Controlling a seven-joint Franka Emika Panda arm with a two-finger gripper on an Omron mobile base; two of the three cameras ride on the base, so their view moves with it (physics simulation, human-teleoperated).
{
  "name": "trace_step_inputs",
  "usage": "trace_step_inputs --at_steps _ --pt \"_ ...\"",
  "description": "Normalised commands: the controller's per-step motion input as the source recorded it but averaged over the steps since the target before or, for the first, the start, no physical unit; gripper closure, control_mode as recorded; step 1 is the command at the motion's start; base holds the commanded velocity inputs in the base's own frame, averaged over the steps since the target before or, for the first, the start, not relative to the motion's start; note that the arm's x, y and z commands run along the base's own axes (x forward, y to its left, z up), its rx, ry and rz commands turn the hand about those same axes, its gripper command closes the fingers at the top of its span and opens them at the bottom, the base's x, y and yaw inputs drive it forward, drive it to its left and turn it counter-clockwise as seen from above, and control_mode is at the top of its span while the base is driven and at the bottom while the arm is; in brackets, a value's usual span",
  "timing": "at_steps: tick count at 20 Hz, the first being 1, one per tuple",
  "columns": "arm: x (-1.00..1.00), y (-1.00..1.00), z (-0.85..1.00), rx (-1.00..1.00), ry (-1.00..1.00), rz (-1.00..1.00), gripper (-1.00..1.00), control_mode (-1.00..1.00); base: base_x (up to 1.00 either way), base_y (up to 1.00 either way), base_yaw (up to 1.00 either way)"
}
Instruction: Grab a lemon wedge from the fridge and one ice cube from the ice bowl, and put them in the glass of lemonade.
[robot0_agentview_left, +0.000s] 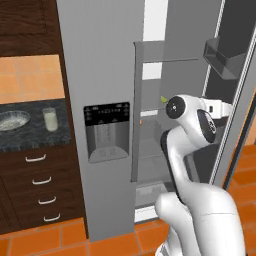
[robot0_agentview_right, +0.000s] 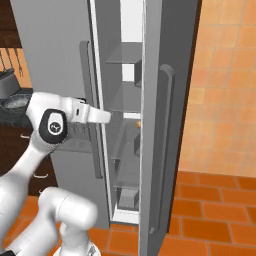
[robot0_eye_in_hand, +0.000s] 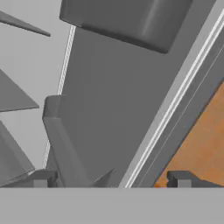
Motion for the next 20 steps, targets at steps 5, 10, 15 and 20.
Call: trace_step_inputs --at_steps 5,10,15,20 --pt "0.47 -0.36 -0.02 -0.01 0.06 0.00 -1.00 -1.00 0.00 0.00 0.00" --pt "0.40 -0.42 0.02 0.00 0.30 0.00 -1.00 -1.00 0.00 0.00 0.00" --pt "0.66 -0.43 -0.16 -0.01 0.29 -0.02 -1.00 -1.00 0.00 0.00 0.00" --pt "0.06 -0.50 -0.50 0.00 0.01 -0.02 -1.00 -1.00 0.00 0.00 0.00"
